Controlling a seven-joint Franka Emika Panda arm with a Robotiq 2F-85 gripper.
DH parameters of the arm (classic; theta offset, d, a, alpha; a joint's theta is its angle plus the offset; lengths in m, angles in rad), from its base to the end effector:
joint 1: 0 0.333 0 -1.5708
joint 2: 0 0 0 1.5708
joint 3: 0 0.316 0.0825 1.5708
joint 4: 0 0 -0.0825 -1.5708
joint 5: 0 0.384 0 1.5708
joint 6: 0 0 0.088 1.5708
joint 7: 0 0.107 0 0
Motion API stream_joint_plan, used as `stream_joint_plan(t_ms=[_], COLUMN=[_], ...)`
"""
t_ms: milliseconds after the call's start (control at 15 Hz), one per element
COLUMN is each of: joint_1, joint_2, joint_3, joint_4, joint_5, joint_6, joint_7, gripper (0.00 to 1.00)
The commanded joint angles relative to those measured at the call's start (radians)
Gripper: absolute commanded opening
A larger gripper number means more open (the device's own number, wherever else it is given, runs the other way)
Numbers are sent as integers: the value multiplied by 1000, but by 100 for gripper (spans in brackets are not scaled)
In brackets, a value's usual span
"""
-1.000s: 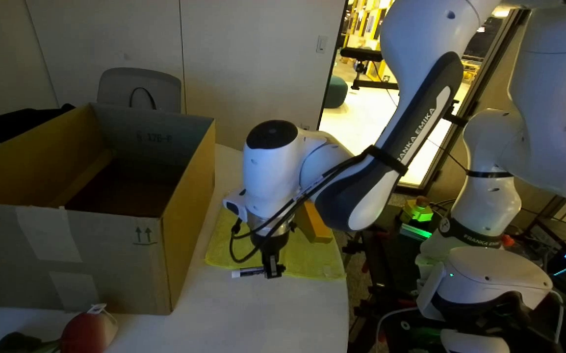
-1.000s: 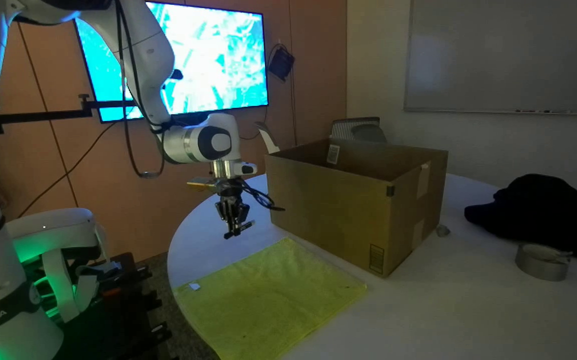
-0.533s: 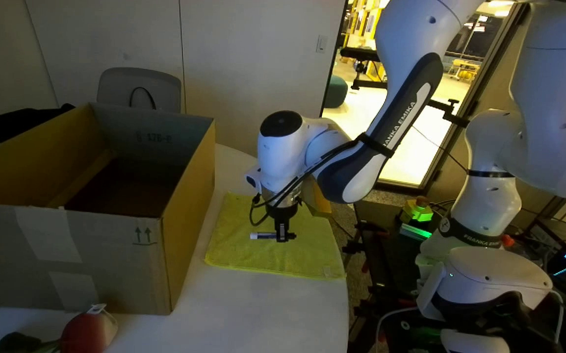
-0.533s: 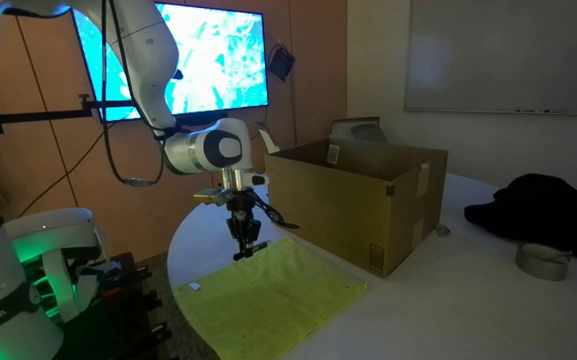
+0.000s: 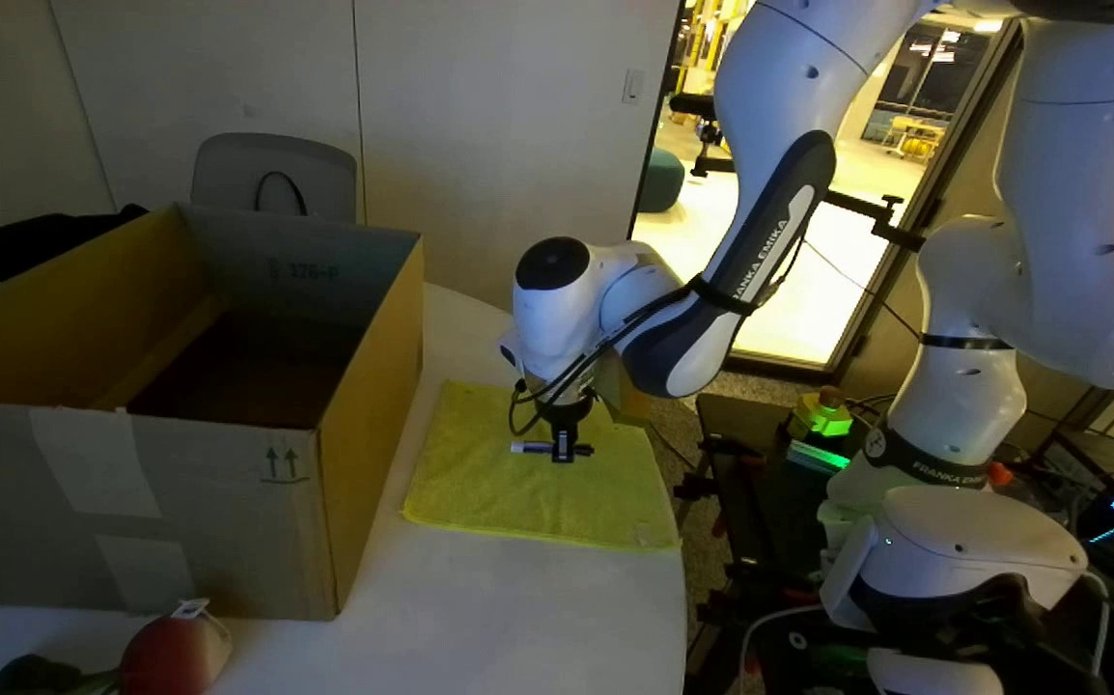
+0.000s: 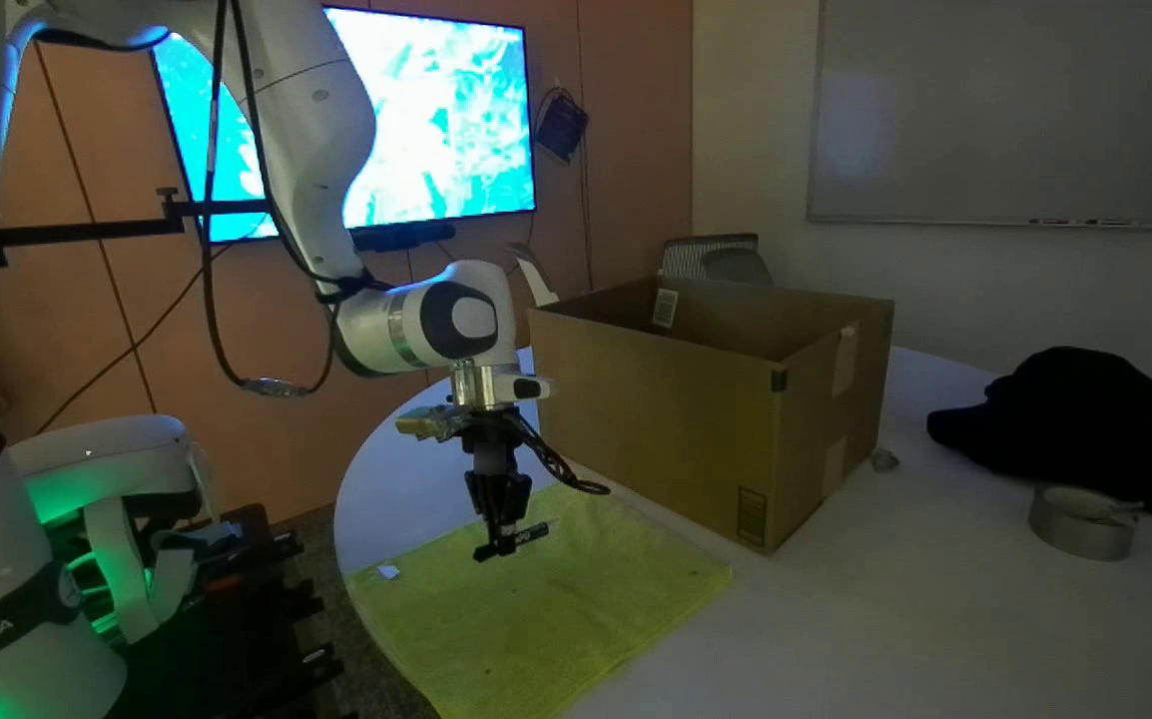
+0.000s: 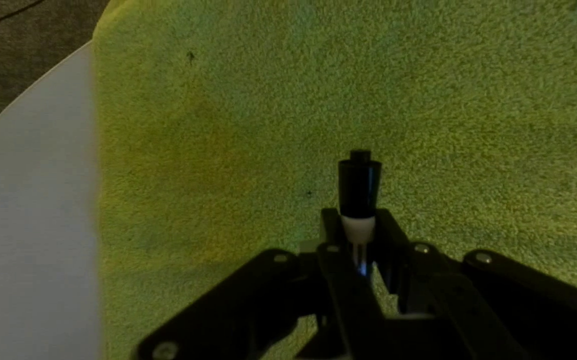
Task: Put the marker on the towel and wrap it, then put it in the box
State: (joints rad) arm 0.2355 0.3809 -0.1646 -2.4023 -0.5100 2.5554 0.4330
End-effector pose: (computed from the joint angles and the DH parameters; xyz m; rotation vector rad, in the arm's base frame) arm 0.4656 0.0338 0.1424 2.7905 0.1439 -0.2101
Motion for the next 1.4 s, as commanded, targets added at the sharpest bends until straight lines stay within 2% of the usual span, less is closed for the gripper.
stream_joint_plan(t_ms=[0, 67, 133, 200, 600, 733, 1000, 1333], joint_1=[9, 9, 11, 11, 20, 21, -4, -38], joint_2=[20, 26, 30, 33, 7, -24, -67, -29], joint_3=[-7, -7, -10, -10, -17, -7, 57, 148], joint_4=[1, 2, 2, 2, -9, -23, -50, -55], joint_5=[-30, -26, -27, -25, -29, -26, 23, 146], joint_6=[8, 5, 4, 4, 2, 12, 78, 167], joint_7=[44, 45, 50, 53, 75, 71, -7, -142], gripper=[8, 32, 46, 51, 99, 100, 100, 100])
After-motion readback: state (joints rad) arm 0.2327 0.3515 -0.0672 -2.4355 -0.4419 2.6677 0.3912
